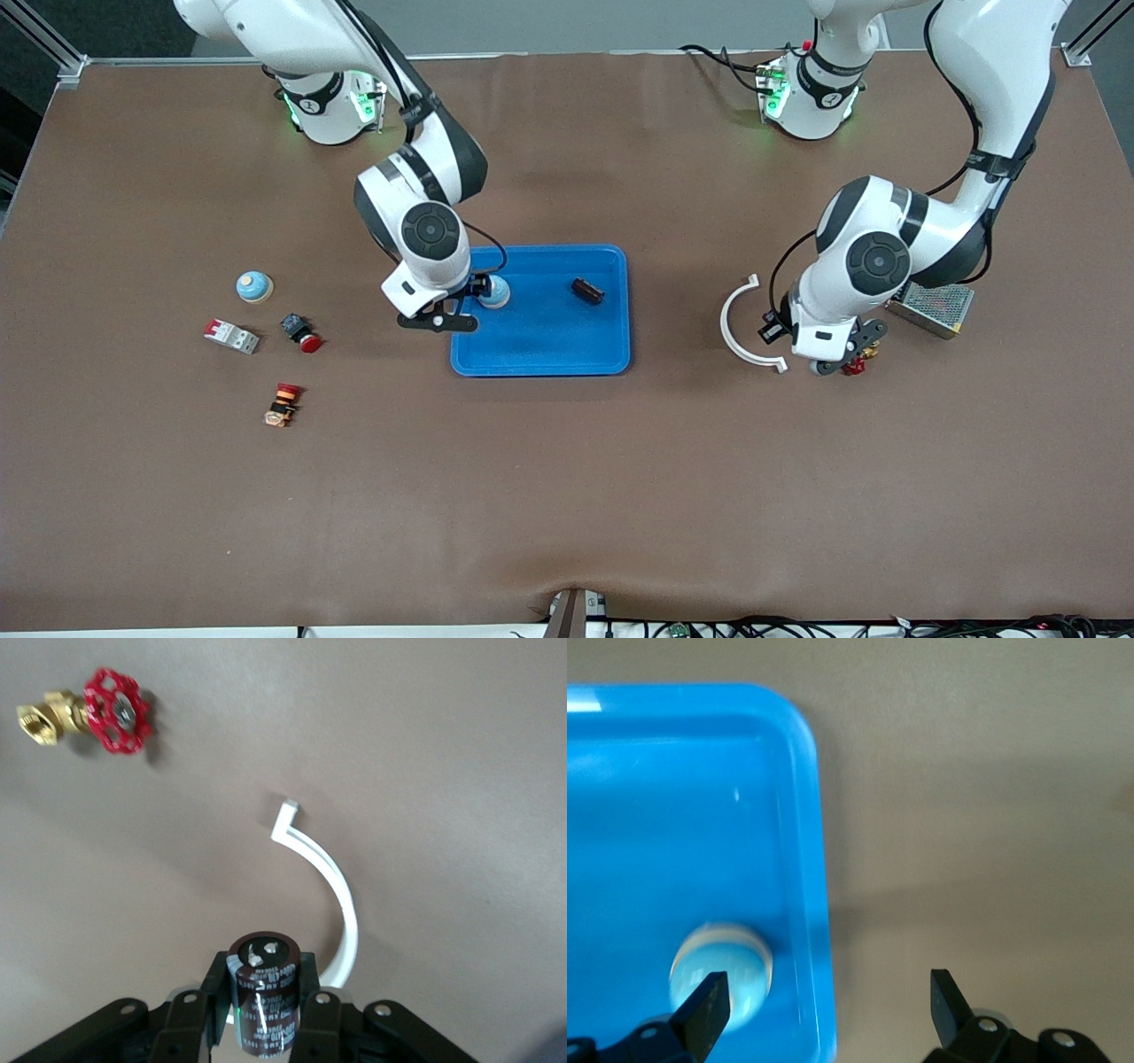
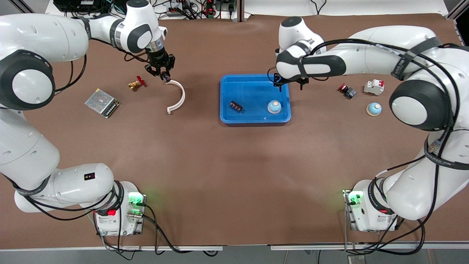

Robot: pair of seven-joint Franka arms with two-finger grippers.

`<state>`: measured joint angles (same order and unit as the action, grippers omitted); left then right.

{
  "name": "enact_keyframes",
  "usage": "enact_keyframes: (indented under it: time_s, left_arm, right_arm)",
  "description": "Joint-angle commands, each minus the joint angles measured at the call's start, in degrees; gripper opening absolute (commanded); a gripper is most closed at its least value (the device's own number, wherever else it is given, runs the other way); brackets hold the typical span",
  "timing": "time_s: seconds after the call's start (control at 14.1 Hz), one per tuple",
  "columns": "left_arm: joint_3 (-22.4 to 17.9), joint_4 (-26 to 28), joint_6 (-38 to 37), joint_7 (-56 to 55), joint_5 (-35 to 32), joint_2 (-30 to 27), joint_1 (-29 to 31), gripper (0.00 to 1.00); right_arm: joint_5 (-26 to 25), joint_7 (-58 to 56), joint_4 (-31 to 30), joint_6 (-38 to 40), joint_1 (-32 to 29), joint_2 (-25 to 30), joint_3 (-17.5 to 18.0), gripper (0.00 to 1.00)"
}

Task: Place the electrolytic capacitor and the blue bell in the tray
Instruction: 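Lift the second capacitor with the left gripper toward the tray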

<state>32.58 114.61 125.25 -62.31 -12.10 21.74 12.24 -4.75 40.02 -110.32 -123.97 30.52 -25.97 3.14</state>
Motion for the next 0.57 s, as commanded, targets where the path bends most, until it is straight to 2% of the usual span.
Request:
enact_keyframes:
  time_s: [0.0, 0.5]
  left_arm:
    - [0.4, -3.5, -1.3, -3.9, 1.6, 1.8, -2.3, 0.00]
    - [0.3, -8.2, -1.3, -13.8, 1.6, 5.1, -8.3, 0.00]
  right_arm:
    - [-1.7, 2.3, 0.0, -2.3, -1.3, -2.1, 1.3, 1.00]
    - [-1.7, 1.8, 0.1, -1.5, -2.0, -1.9, 1.3, 1.00]
